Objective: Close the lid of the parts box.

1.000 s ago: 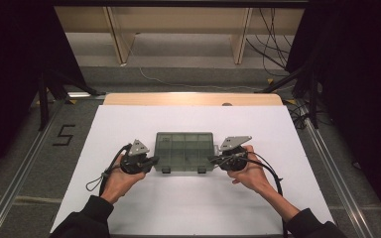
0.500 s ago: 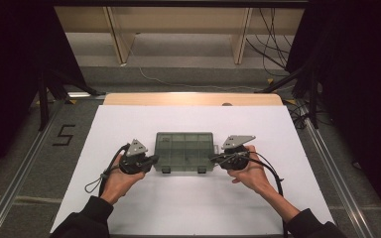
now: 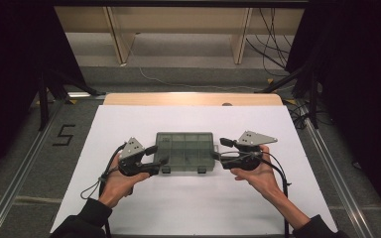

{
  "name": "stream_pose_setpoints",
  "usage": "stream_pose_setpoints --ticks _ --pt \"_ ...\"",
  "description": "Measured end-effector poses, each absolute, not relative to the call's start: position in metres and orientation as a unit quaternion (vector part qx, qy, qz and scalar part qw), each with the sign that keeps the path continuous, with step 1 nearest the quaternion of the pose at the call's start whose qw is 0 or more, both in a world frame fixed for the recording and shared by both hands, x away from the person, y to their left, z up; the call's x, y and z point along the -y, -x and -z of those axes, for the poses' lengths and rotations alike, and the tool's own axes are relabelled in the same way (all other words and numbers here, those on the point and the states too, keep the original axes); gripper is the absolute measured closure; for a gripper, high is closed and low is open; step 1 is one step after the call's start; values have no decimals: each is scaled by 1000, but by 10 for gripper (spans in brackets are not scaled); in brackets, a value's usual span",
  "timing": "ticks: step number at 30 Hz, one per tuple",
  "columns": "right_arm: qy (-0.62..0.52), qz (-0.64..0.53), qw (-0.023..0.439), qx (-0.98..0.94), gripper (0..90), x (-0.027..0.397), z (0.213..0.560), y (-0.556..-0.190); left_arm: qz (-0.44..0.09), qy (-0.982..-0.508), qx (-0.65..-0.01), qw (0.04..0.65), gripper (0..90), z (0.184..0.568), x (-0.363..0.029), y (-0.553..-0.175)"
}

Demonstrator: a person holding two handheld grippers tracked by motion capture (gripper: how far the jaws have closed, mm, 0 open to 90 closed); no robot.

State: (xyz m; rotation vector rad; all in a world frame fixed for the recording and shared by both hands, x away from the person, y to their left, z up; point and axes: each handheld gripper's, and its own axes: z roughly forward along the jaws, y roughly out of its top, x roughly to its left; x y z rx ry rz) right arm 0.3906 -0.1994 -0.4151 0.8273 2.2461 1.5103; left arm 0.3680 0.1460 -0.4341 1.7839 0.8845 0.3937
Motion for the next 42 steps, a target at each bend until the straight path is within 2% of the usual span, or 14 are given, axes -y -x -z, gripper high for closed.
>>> stream_pose_setpoints --ticks 9,17,30,42 --pt "-310 -544 171 -761 265 214 412 -376 -180 -739 -360 540 303 431 -150 -363" --pt "-311 -561 176 -747 200 213 413 -369 -189 -738 -347 548 264 430 -151 -355" --pt "-313 -562 195 -740 183 217 415 -356 -193 -731 -352 552 203 428 -157 -342" --pt "-326 -562 182 -738 171 227 415 -338 -190 -732 -348 554 194 427 -156 -333"
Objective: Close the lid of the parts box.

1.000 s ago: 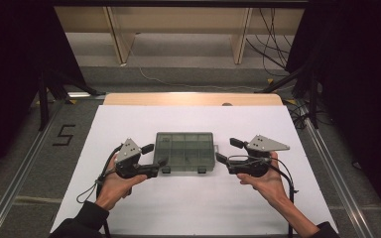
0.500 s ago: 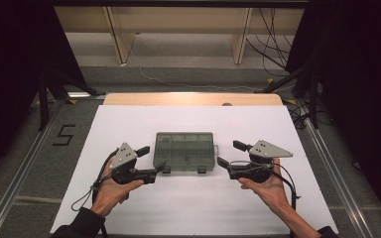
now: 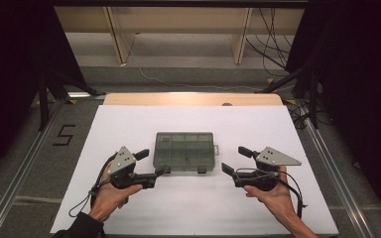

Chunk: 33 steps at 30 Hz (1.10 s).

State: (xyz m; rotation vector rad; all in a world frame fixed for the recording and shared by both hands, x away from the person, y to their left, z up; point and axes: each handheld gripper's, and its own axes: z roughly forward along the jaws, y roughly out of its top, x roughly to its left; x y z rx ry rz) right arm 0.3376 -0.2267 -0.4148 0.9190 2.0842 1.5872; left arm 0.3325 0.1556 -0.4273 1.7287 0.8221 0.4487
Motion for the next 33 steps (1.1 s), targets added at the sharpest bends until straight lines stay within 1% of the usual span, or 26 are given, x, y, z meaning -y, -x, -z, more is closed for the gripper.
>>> stream_pose_setpoints --ticks 3,19,24,28,30,31,33 --pt "-327 -562 173 -740 170 227 415 -333 -188 -731 -350 555 195 427 -154 -329" --pt "-318 -560 179 -744 169 228 420 -324 -190 -730 -336 564 181 423 -151 -318" --pt "-320 -554 170 -749 167 229 419 -321 -189 -731 -339 561 168 422 -150 -315" --pt "-319 -557 180 -745 166 229 419 -320 -188 -730 -336 564 167 422 -150 -314" --pt "-316 -556 174 -749 165 228 419 -318 -185 -726 -345 565 167 422 -149 -312" --pt "-315 -555 180 -749 165 228 419 -318 -187 -728 -341 565 167 421 -149 -312" --pt "-313 -561 173 -747 165 227 420 -317 -187 -727 -338 568 167 421 -150 -311"
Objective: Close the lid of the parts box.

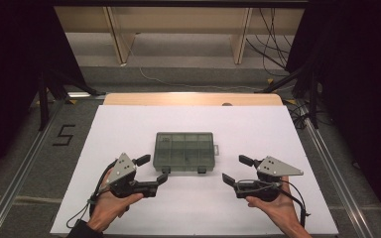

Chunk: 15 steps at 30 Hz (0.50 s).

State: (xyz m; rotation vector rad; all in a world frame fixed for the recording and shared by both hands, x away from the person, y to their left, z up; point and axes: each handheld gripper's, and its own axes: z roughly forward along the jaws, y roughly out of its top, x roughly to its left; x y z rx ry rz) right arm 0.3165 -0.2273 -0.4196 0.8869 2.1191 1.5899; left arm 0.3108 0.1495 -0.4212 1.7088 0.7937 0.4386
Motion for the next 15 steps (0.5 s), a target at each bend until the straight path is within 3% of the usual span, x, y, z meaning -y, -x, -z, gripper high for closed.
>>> stream_pose_setpoints --ticks 15 --pt "-312 -556 189 -747 162 230 418 -303 -188 -725 -340 569 165 419 -150 -305"
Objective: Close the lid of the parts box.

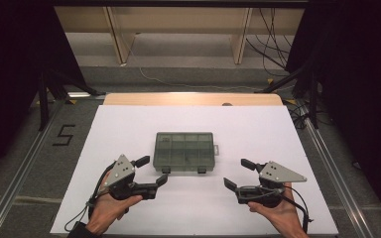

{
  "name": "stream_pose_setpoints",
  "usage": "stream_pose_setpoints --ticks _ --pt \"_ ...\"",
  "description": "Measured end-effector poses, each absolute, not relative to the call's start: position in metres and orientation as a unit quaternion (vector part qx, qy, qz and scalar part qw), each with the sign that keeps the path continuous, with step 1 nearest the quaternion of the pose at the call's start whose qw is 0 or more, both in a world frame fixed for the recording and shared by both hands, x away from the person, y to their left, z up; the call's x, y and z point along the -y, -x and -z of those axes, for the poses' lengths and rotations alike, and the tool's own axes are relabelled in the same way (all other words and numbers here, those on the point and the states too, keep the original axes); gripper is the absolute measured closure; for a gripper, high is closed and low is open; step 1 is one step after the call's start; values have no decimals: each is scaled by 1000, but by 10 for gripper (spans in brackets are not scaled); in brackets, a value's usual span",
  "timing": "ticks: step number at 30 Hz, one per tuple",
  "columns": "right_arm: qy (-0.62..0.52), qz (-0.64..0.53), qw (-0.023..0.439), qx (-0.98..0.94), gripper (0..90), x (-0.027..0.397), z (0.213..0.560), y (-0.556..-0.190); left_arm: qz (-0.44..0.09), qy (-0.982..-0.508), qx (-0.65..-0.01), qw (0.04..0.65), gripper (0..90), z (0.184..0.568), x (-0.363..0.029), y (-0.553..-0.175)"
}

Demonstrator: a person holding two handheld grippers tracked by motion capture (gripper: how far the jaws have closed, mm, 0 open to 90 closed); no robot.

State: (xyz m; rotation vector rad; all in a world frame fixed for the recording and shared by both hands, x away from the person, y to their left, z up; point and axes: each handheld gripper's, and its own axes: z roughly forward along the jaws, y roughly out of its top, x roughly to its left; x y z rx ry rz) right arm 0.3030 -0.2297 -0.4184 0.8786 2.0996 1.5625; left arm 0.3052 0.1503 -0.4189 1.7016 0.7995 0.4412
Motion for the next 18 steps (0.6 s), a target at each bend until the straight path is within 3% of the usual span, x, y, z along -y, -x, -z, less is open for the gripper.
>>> stream_pose_setpoints --ticks 18 --pt "-313 -555 193 -746 162 230 417 -303 -192 -719 -340 575 164 417 -152 -306"
